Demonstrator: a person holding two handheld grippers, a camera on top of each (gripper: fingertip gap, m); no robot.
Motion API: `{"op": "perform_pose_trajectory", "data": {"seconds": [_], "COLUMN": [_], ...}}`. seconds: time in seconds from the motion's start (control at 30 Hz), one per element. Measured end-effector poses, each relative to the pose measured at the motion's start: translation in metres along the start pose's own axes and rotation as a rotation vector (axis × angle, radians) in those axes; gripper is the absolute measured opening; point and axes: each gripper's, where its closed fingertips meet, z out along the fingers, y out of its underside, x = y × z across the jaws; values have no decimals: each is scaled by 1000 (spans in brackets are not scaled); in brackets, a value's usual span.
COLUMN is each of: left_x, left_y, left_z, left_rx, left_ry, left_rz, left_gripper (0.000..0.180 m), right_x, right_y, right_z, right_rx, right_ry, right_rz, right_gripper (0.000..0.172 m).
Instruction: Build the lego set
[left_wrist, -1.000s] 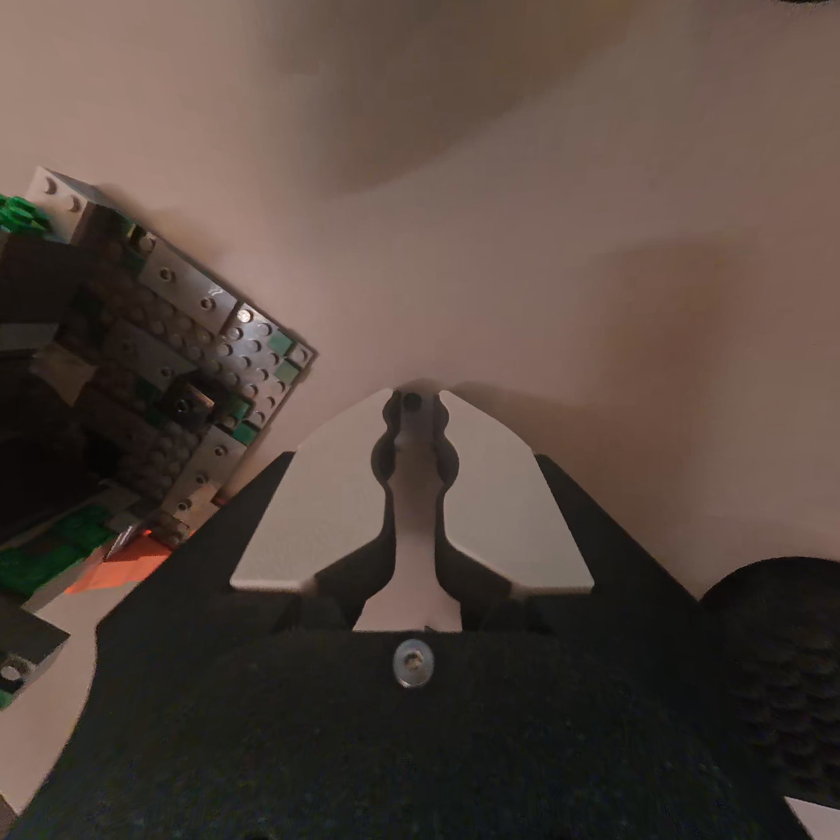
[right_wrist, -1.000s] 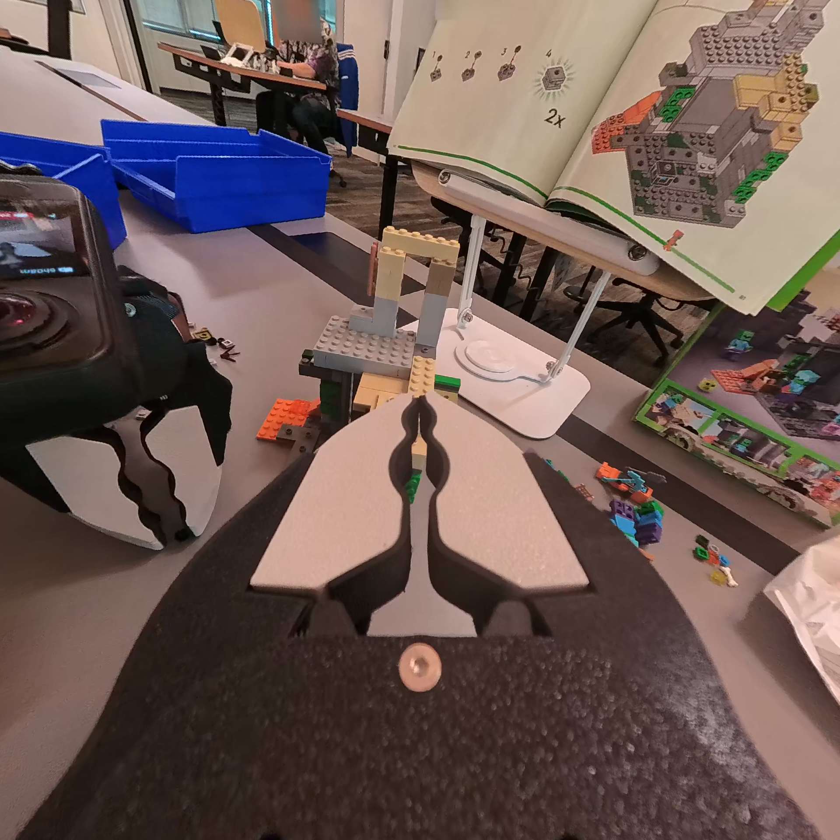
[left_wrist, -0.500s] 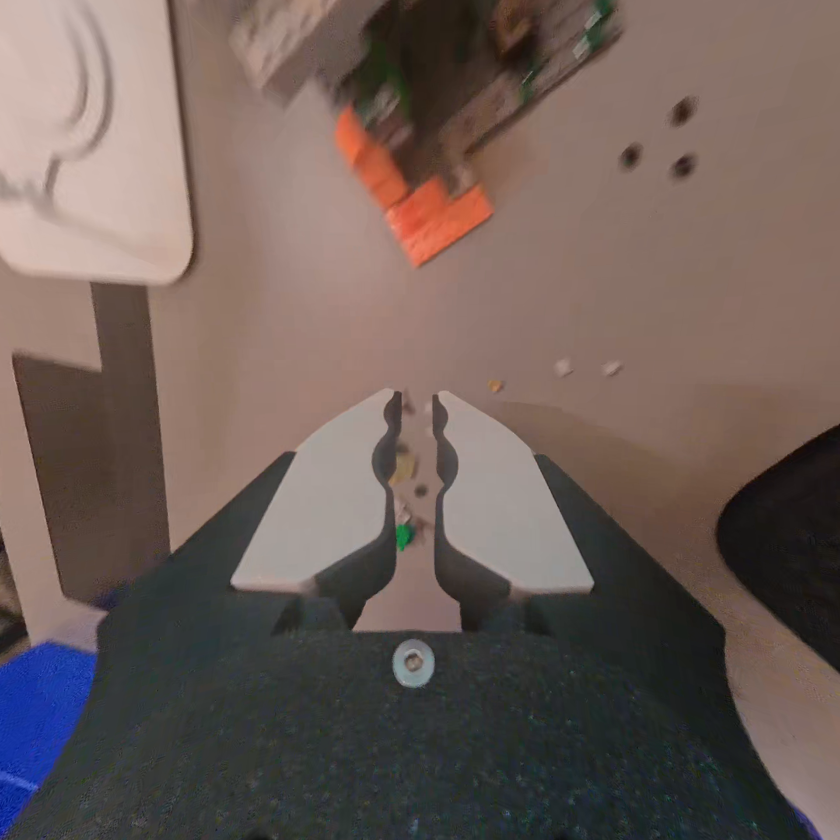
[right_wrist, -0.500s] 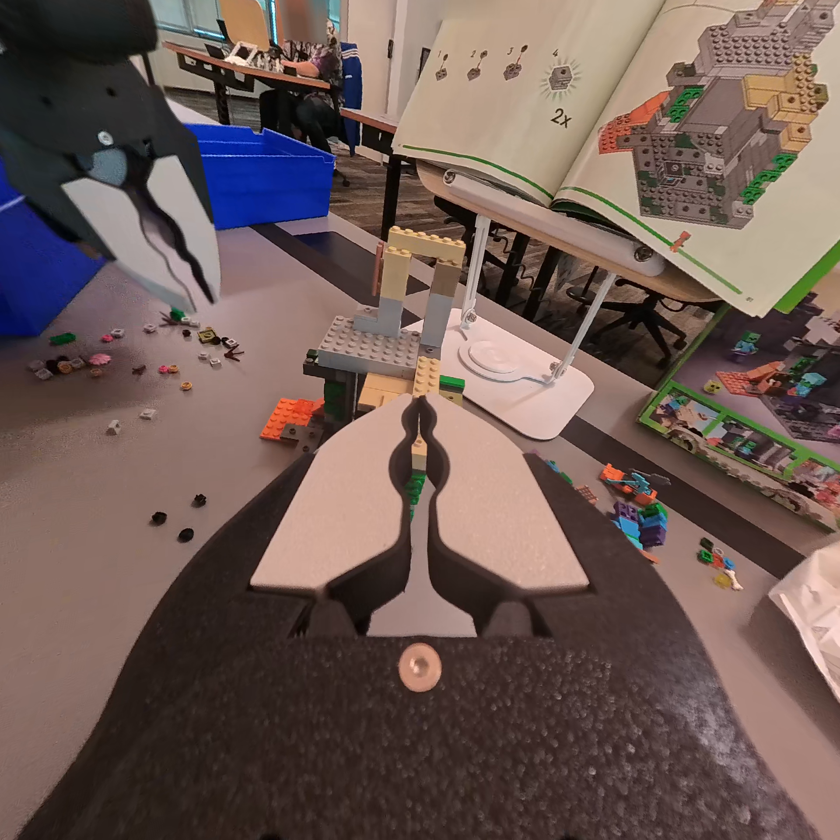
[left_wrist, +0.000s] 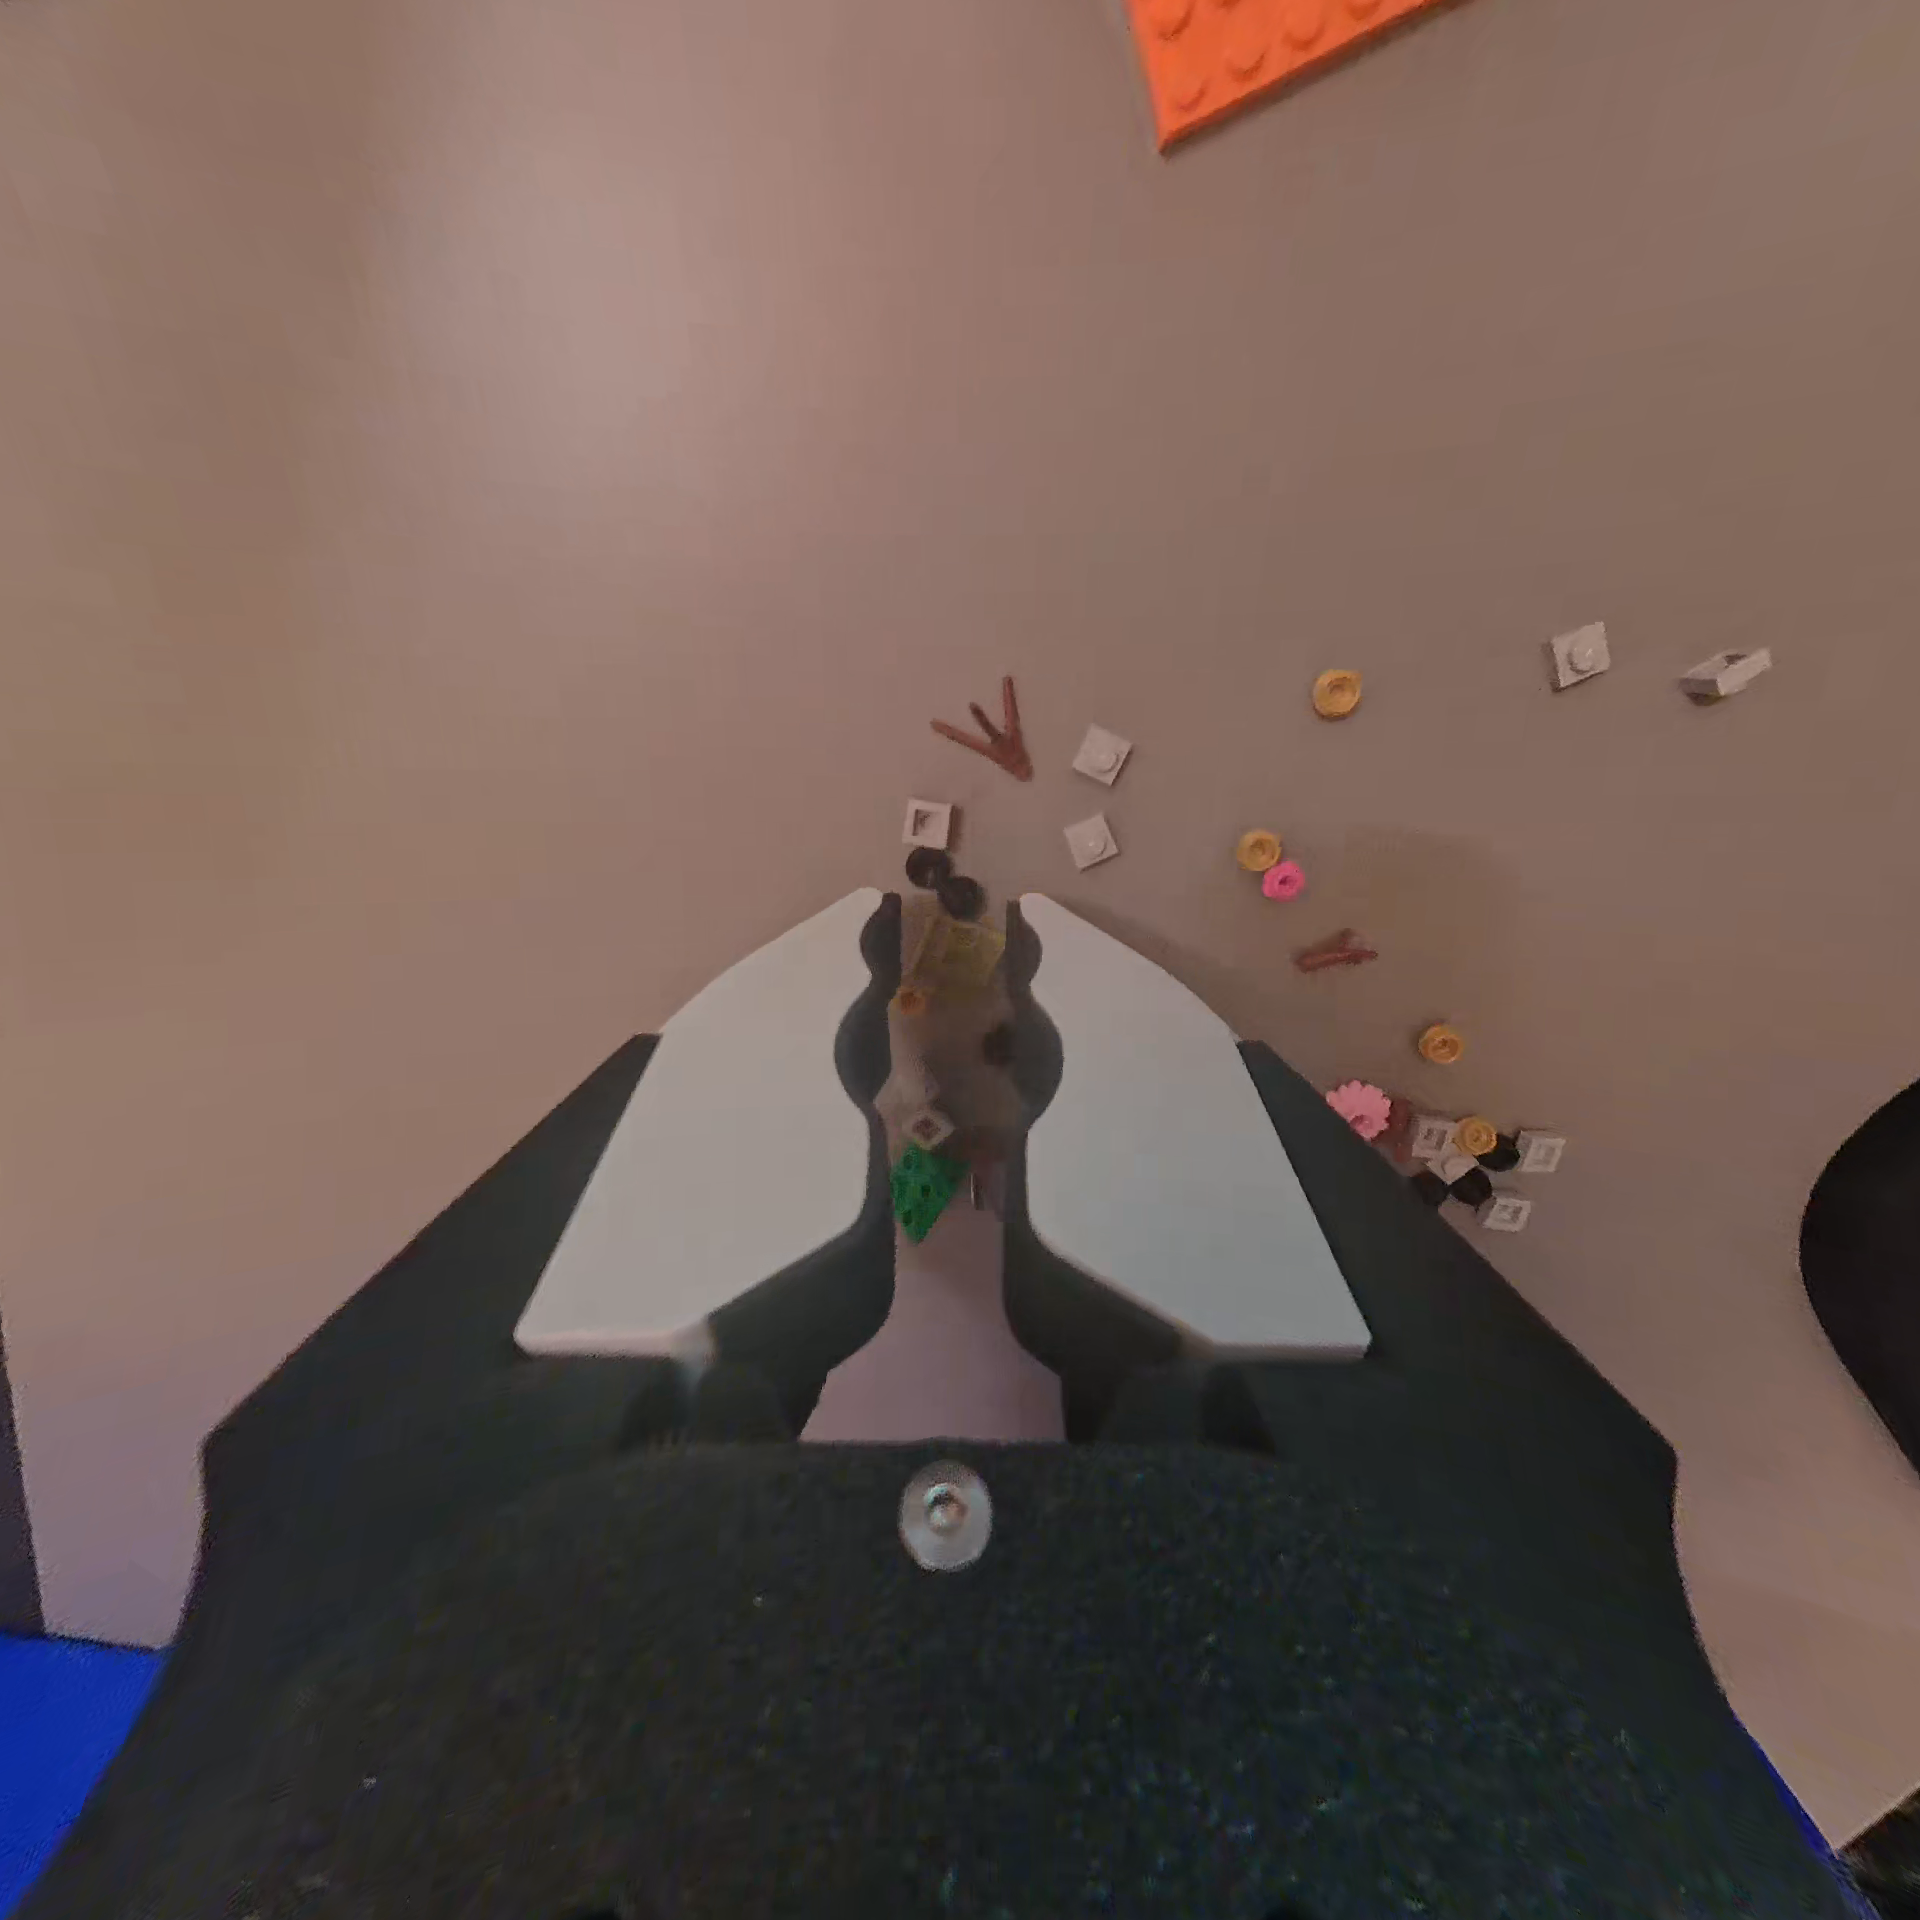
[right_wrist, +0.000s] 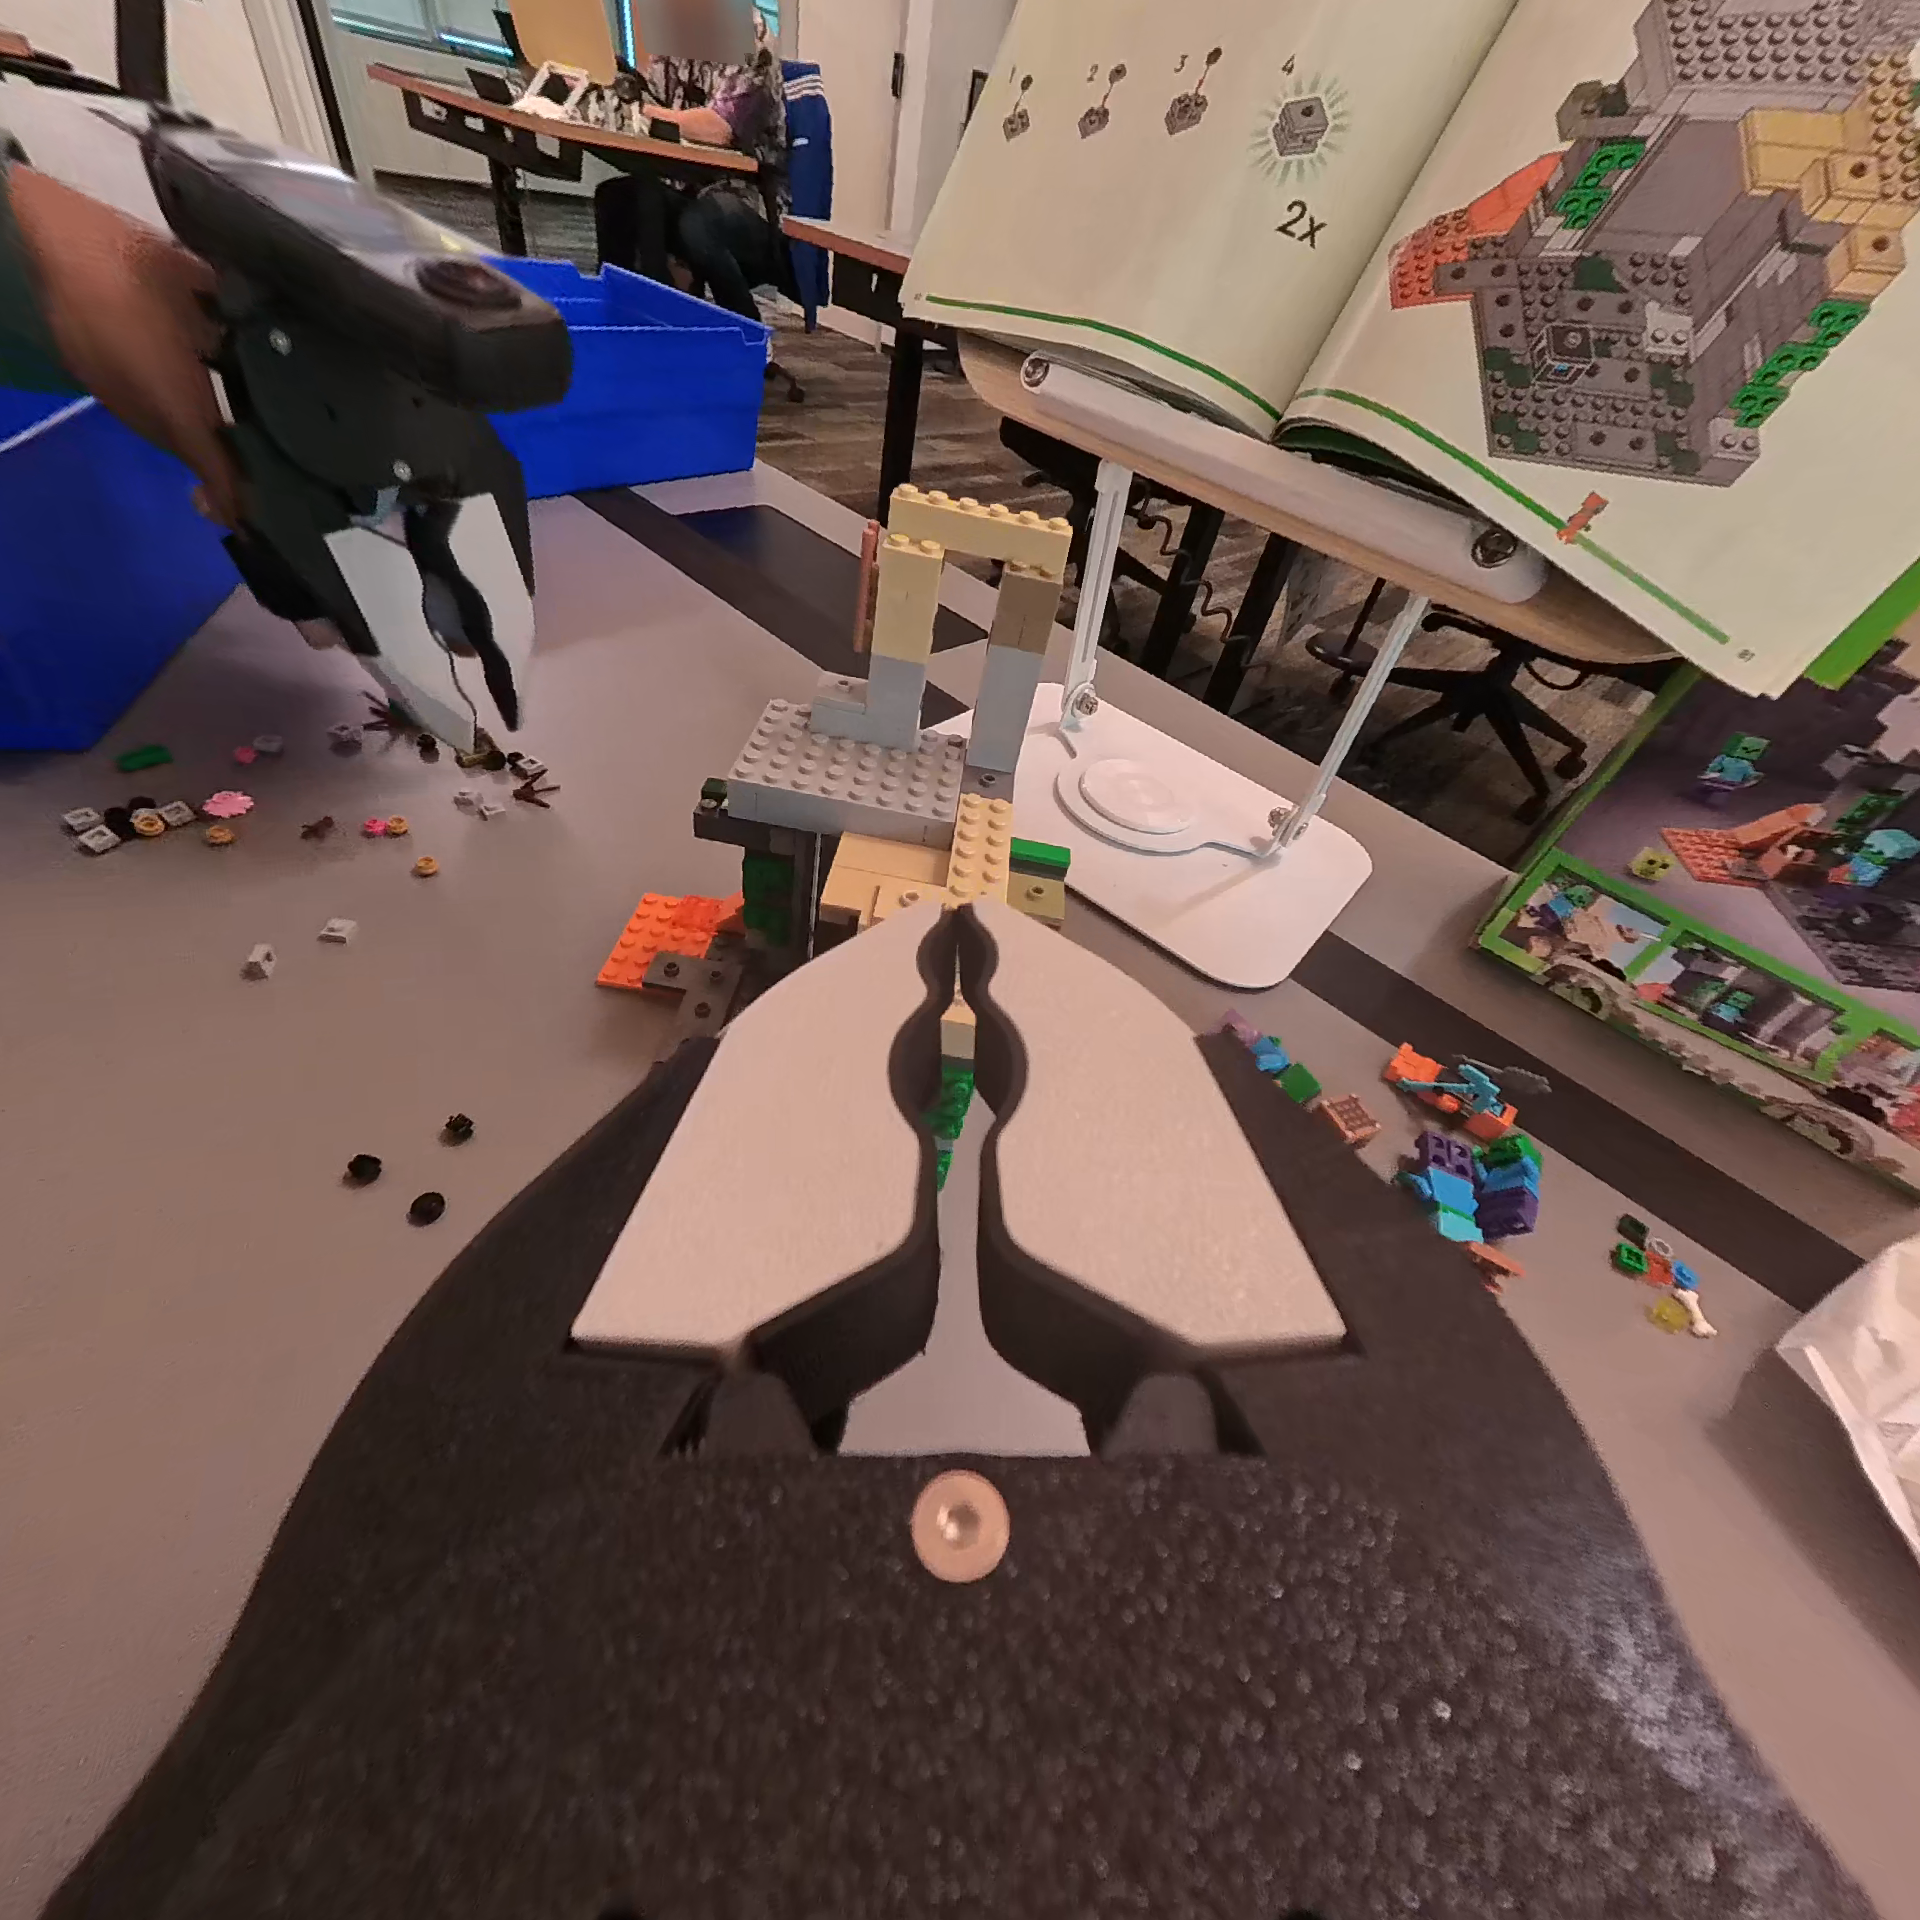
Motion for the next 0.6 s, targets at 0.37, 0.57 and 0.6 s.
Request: {"op": "perform_pose_trajectory", "data": {"seconds": [0.37,0.57,0.6], "left_x": [-1,11,19], "left_y": [3,-15,-26], "left_z": [9,-6,-12], "left_rx": [-47,26,61], "left_ry": [-1,-15,-11], "left_rz": [-7,21,41], "left_gripper": [7,6,6], "right_x": [2,-4,-5], "right_y": [-9,-7,-7], "right_z": [-2,-1,-1], "right_rx": [79,66,66], "right_ry": [-13,-39,-40], "right_rz": [56,43,36], "right_gripper": [0,0,0]}}
